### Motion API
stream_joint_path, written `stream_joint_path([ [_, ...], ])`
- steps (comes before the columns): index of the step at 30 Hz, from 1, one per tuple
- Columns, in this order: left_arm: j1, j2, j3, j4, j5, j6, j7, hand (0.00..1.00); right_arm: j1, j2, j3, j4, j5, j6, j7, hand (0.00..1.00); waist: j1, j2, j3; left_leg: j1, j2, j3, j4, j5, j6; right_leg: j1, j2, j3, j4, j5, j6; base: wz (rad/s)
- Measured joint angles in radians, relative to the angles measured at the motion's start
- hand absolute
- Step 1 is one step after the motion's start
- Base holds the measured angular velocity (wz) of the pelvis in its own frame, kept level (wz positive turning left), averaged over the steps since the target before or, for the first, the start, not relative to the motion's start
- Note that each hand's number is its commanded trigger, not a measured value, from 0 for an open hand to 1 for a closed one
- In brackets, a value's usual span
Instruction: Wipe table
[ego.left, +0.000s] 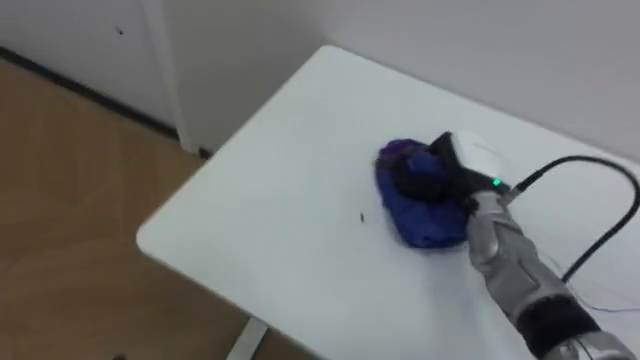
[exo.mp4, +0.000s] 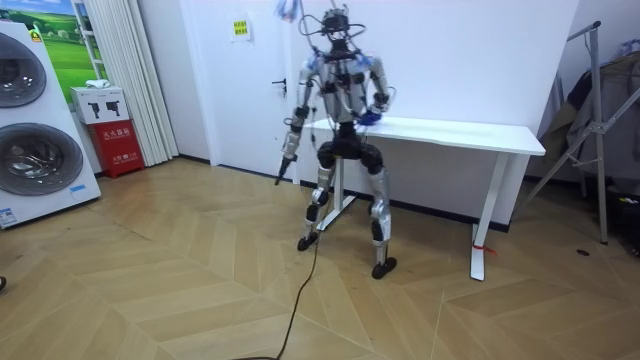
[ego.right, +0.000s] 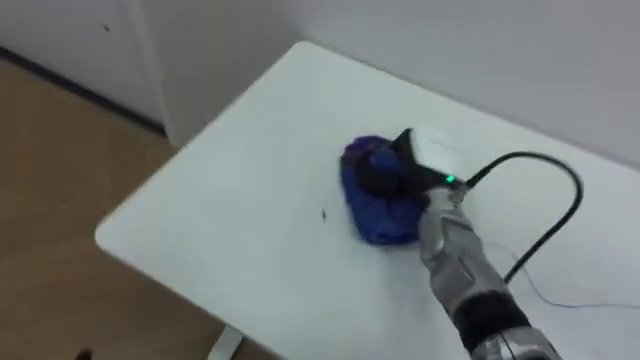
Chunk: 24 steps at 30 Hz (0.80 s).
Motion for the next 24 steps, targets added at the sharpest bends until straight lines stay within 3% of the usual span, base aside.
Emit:
stream_joint_path([
  [1,0.021,-0.014,0.000,0.000,0.001,0.001,-0.002,0.00,0.028,-0.013,-0.030,-0.013,0.001,0.001,0.011,1.00,-0.025,-0.001,-0.0009,0.010,-0.017,0.052,0.010,-0.001,0.002,0.008,0.012,-0.007,-0.008,-0.003,-0.013,0.20],
  [2,0.023,-0.017,0.000,0.000,0.001,0.001,-0.002,0.00,0.037,-0.019,-0.040,-0.020,0.003,0.001,0.019,1.00,-0.037,0.007,-0.0014,0.011,-0.029,0.063,0.012,-0.004,0.008,0.014,0.016,-0.019,-0.010,-0.005,-0.020,0.34],
  [3,0.023,-0.018,0.000,0.000,0.000,0.001,-0.002,0.00,0.042,-0.026,-0.058,-0.030,0.002,0.008,0.036,1.00,-0.057,0.012,-0.0015,0.014,-0.052,0.085,0.014,-0.018,0.031,0.017,0.026,-0.023,-0.020,-0.007,-0.032,0.13],
  [4,0.019,-0.018,0.000,0.000,0.000,0.001,-0.002,0.00,0.039,-0.029,-0.064,-0.039,-0.003,0.015,0.053,1.00,-0.056,0.021,0.0025,0.029,-0.069,0.104,0.011,-0.023,0.039,0.013,0.042,-0.006,-0.027,-0.005,-0.043,-0.06],
  [5,0.018,-0.018,-0.001,0.000,-0.003,0.001,-0.002,0.00,0.037,-0.032,-0.062,-0.049,-0.005,0.021,0.064,1.00,-0.055,0.026,0.0028,0.039,-0.072,0.114,0.005,-0.024,0.041,0.013,0.050,0.009,-0.031,-0.006,-0.046,-0.42],
  [6,0.018,-0.020,-0.001,0.000,-0.017,0.001,-0.002,0.00,0.031,-0.037,-0.049,-0.059,-0.011,0.026,0.075,1.00,-0.048,0.044,0.0029,0.067,-0.072,0.121,-0.017,-0.024,0.041,0.016,0.064,0.039,-0.041,-0.003,-0.053,-0.62],
  [7,0.020,-0.025,0.000,-0.001,-0.038,0.001,-0.002,0.00,0.023,-0.037,-0.036,-0.059,-0.014,0.028,0.079,1.00,-0.031,0.058,0.0036,0.102,-0.073,0.134,-0.048,-0.023,0.040,0.014,0.068,0.070,-0.040,0.000,-0.056,-0.66],
  [9,0.035,-0.029,0.002,-0.024,-0.047,0.004,0.000,0.00,0.023,-0.036,-0.019,-0.091,-0.031,0.045,0.091,1.00,-0.024,0.064,-0.0002,0.133,-0.085,0.142,-0.097,-0.022,0.037,0.002,0.065,0.101,-0.038,0.001,-0.053,-0.53],
  [10,0.039,-0.031,0.002,-0.041,-0.047,0.005,0.005,0.00,0.021,-0.036,-0.013,-0.121,-0.056,0.056,0.097,1.00,-0.020,0.058,0.0000,0.139,-0.094,0.144,-0.126,-0.014,0.024,-0.019,0.064,0.120,-0.039,0.006,-0.048,-0.41],
  [12,0.045,-0.033,0.013,-0.056,-0.047,0.011,0.006,0.00,0.022,-0.032,-0.006,-0.144,-0.082,0.057,0.096,1.00,-0.016,0.051,-0.0004,0.147,-0.106,0.144,-0.154,-0.011,0.021,-0.033,0.062,0.141,-0.047,0.020,-0.042,-0.31],
  [14,0.046,-0.033,0.037,-0.083,-0.051,0.020,0.008,0.00,0.025,-0.032,-0.003,-0.144,-0.080,0.048,0.094,1.00,-0.029,0.024,-0.0011,0.147,-0.111,0.143,-0.166,-0.010,0.023,-0.028,0.062,0.143,-0.067,0.035,-0.036,-0.07],
  [15,0.045,-0.032,0.046,-0.092,-0.064,0.023,0.010,0.00,0.028,-0.032,-0.002,-0.143,-0.081,0.047,0.094,1.00,-0.035,0.014,0.0028,0.148,-0.115,0.142,-0.171,-0.010,0.025,-0.019,0.062,0.141,-0.088,0.043,-0.032,0.04],
  [16,0.046,-0.032,0.048,-0.105,-0.068,0.029,0.012,0.00,0.042,-0.032,-0.003,-0.139,-0.081,0.046,0.080,1.00,-0.046,0.002,-0.0038,0.149,-0.119,0.138,-0.175,-0.010,0.026,-0.009,0.062,0.139,-0.109,0.052,-0.027,0.11],
  [20,0.048,-0.032,0.058,-0.114,-0.058,0.043,0.026,0.00,0.126,-0.026,-0.036,-0.116,-0.050,0.007,-0.005,1.00,-0.072,0.001,-0.0017,0.177,-0.130,0.130,-0.183,-0.016,0.036,0.045,0.052,0.091,-0.140,0.062,-0.019,0.15],
  [24,0.085,-0.029,0.110,-0.117,-0.059,0.044,0.028,0.00,0.209,-0.018,-0.127,-0.105,-0.035,-0.016,-0.074,1.00,-0.115,0.016,-0.0055,0.201,-0.136,0.130,-0.189,-0.019,0.040,0.090,0.049,0.075,-0.169,0.065,-0.012,0.09],
])
